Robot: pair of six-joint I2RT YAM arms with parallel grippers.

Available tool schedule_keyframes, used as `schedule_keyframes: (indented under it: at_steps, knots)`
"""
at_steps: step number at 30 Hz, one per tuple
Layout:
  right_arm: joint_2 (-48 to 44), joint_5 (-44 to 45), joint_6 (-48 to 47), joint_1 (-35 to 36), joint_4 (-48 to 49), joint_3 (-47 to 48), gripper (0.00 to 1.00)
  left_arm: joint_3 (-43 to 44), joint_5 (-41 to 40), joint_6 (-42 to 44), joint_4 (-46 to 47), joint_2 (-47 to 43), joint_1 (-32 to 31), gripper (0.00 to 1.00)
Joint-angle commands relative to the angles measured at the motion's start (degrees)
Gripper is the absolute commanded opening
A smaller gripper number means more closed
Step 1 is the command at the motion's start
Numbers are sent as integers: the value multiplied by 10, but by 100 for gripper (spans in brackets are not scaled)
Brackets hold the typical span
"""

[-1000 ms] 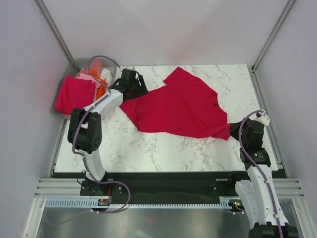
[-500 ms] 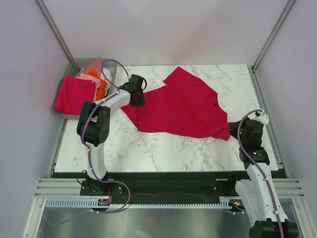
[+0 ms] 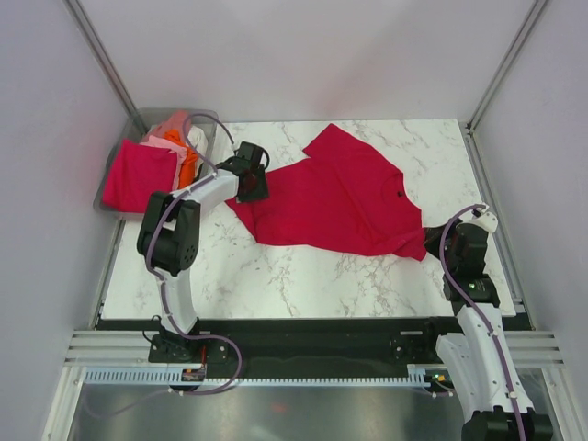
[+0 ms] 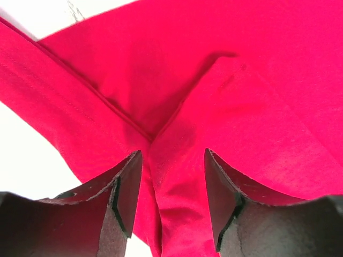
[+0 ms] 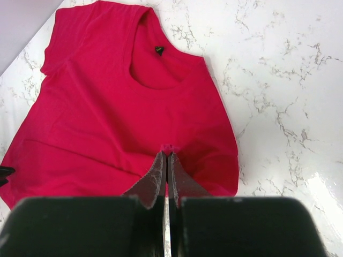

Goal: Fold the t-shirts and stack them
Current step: Flatten the tshirt out

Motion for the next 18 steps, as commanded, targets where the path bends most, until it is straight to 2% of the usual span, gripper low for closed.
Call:
schedule_keyframes:
  at_steps: [1,2,4,5,6,9,18]
  knots:
    - [-7,-8,-3,-1,15,1,2,9,7,0,3,21,1,57]
    - [-9,-8,-3,-1,15,1,2,10,9,1,3,34,1,56]
    - [-8,-7,-3,-1,14,1,2,11,16,3,3,42,1,46]
    - [-8,-5,-4,-1,14,2,2,11,16,3,3,41,1,39]
    - [-7,-5,-4,-1,14,3,2,10,15,3,3,37,1,23]
    - [-1,-2,-6,-1,11,7,2,3,-2,4,3,8,1,10]
    - [14,17,-8,0,-5,6,0,-80,-36,-16,4,-131,1,11]
